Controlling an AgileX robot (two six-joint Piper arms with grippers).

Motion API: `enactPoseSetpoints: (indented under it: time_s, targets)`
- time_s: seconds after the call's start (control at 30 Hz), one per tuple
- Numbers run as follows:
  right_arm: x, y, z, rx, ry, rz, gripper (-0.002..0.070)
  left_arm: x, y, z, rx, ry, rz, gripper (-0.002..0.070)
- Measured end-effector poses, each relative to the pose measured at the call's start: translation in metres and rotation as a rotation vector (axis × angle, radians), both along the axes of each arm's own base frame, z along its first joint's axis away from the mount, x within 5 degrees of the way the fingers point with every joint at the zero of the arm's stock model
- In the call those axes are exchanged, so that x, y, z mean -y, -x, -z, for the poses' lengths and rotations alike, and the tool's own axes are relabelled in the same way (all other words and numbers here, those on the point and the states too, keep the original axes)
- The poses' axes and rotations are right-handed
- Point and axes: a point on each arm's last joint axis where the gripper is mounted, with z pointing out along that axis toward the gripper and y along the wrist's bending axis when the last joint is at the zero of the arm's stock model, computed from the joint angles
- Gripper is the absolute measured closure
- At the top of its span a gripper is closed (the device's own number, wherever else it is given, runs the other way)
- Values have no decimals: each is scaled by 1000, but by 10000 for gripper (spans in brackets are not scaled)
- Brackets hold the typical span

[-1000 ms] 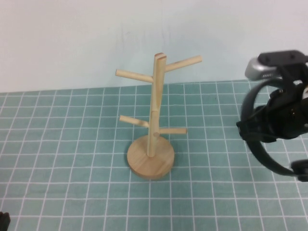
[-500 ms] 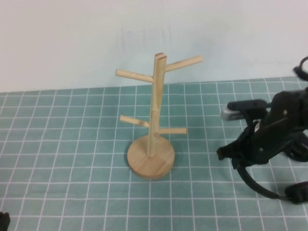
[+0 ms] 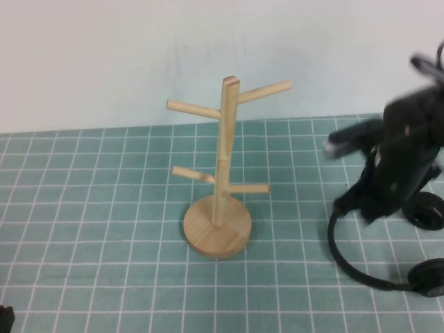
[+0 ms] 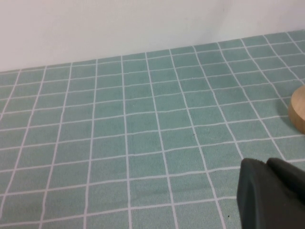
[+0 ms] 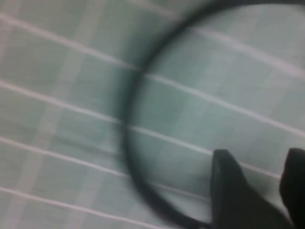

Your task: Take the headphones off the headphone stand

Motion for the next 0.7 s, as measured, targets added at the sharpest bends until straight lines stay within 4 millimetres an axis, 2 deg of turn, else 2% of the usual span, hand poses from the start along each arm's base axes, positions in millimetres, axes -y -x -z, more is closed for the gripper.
enactPoseSetpoints:
  time_s: [0.1,0.2,0.23,0.4,0.47,0.57,0.63,0.7]
  targets:
    - [12,-7,-37,49,142,25,515,0,0,0,0,0,0,680]
    - [24,-4,-80,144,221,84,625,0,0,0,0,0,0,681]
    - [28,0,-96,190,217,105,642,0,0,0,0,0,0,681]
    - [44,40,-169,391,79,199,678,0,0,0,0,0,0,681]
    - [48,58,-191,440,2,218,681,0,0,0,0,0,0,681]
    - [54,84,-212,466,-93,231,682,0,0,0,0,0,0,681]
    - [57,100,-218,464,-131,221,682,0,0,0,0,0,0,681]
    - [61,115,-215,445,-147,203,682,0,0,0,0,0,0,680]
